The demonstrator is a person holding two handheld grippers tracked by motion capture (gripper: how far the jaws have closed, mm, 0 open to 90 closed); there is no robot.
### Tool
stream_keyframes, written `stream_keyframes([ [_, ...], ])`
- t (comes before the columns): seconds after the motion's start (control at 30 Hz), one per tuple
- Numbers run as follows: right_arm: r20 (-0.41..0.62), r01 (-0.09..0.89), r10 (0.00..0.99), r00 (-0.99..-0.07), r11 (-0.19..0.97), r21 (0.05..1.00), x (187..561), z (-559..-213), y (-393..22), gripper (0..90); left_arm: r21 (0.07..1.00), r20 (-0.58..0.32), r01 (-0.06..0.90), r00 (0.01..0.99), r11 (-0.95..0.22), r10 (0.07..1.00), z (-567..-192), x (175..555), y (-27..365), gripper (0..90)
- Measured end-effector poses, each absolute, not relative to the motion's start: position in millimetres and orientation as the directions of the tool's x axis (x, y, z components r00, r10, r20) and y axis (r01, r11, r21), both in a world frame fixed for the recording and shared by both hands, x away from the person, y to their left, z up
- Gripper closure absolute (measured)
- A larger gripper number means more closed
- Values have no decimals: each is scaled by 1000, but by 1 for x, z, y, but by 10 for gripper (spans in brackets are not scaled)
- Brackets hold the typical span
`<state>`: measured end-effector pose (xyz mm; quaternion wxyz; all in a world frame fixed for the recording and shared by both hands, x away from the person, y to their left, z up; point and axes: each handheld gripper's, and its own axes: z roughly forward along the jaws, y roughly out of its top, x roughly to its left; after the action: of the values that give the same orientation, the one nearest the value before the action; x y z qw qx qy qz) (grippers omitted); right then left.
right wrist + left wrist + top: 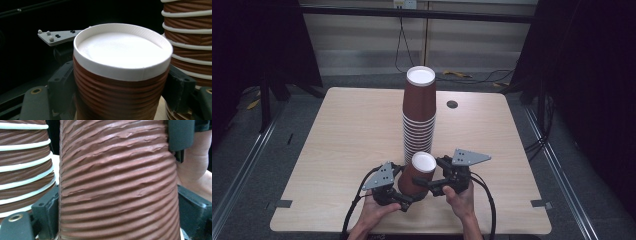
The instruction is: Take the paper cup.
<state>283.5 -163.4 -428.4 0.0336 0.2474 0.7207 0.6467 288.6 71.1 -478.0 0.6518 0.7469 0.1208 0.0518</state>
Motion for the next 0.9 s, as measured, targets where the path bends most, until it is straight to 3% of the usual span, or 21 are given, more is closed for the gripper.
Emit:
stream_keyframes([
  [0.47,288,335,394,-873,55,941,286,-431,-163,149,980,-72,113,969,-163,235,-474,290,76,137],
  [0.9,292,346,428,-855,52,937,281,-428,-180,137,976,-74,123,963,-179,259,-468,295,94,143],
])
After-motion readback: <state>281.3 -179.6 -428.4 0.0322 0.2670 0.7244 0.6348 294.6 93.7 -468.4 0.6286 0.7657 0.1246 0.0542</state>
